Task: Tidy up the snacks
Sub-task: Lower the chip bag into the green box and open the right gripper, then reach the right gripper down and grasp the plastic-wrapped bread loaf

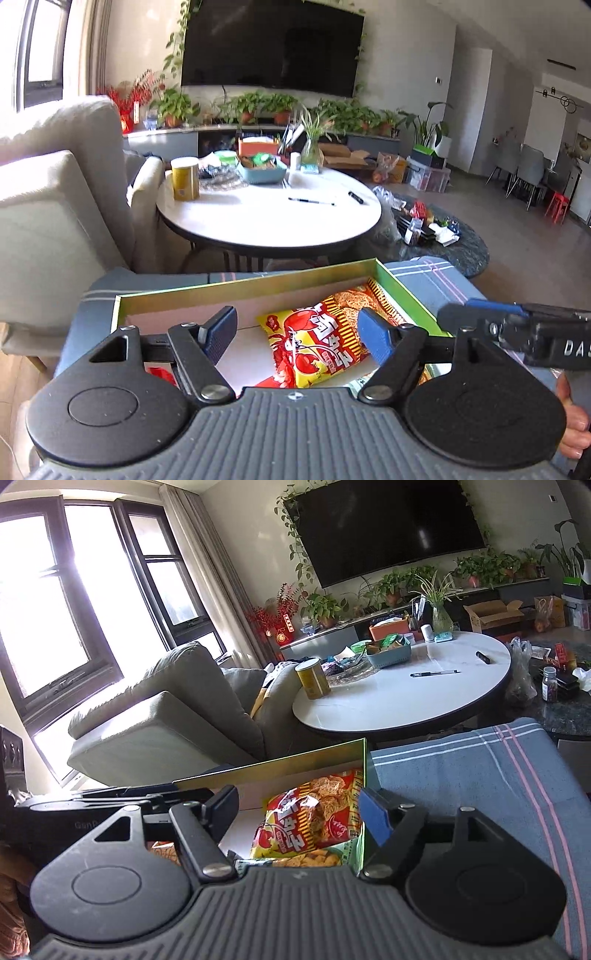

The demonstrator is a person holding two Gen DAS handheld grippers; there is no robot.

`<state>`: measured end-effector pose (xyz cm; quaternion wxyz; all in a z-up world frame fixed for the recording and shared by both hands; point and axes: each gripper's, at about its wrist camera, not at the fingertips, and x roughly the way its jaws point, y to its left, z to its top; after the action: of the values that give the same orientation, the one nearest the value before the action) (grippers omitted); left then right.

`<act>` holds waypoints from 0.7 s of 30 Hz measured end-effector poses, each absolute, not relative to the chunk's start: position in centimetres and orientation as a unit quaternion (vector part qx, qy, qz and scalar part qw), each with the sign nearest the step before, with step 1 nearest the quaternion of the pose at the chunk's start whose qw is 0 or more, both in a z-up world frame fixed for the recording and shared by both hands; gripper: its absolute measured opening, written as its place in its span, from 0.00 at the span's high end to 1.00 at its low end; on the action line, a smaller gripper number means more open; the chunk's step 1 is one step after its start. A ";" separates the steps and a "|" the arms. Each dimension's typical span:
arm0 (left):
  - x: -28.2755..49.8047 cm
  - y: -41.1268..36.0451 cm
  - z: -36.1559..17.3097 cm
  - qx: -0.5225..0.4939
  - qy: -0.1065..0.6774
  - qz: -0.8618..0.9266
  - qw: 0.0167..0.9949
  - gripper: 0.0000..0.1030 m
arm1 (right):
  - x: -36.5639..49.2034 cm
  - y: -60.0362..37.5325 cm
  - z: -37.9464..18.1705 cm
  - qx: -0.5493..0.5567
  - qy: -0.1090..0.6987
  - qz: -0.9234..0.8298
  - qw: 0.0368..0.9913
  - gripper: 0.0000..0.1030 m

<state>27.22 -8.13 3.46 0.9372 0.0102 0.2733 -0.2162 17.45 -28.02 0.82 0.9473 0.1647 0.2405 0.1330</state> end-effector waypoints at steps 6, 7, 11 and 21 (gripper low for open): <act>24.0 -5.9 4.6 0.008 0.260 -0.208 0.943 0.30 | 14.6 -26.3 1.4 0.146 0.250 0.149 0.945 0.24; 23.4 -5.4 4.6 0.007 0.259 -0.205 0.944 0.30 | 14.2 -26.0 1.4 0.144 0.251 0.152 0.945 0.24; 21.0 -3.1 4.1 -0.002 0.265 -0.185 0.946 0.30 | 12.5 -24.4 1.2 0.134 0.270 0.159 0.940 0.24; 17.0 0.8 1.0 -0.039 0.312 -0.155 0.937 0.30 | 10.9 -20.5 -0.6 0.125 0.332 0.155 0.922 0.24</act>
<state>16.98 0.79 0.96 0.9365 -0.0392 0.3118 -0.1555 10.87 -20.53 -0.56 0.9219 0.1251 0.3325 0.1548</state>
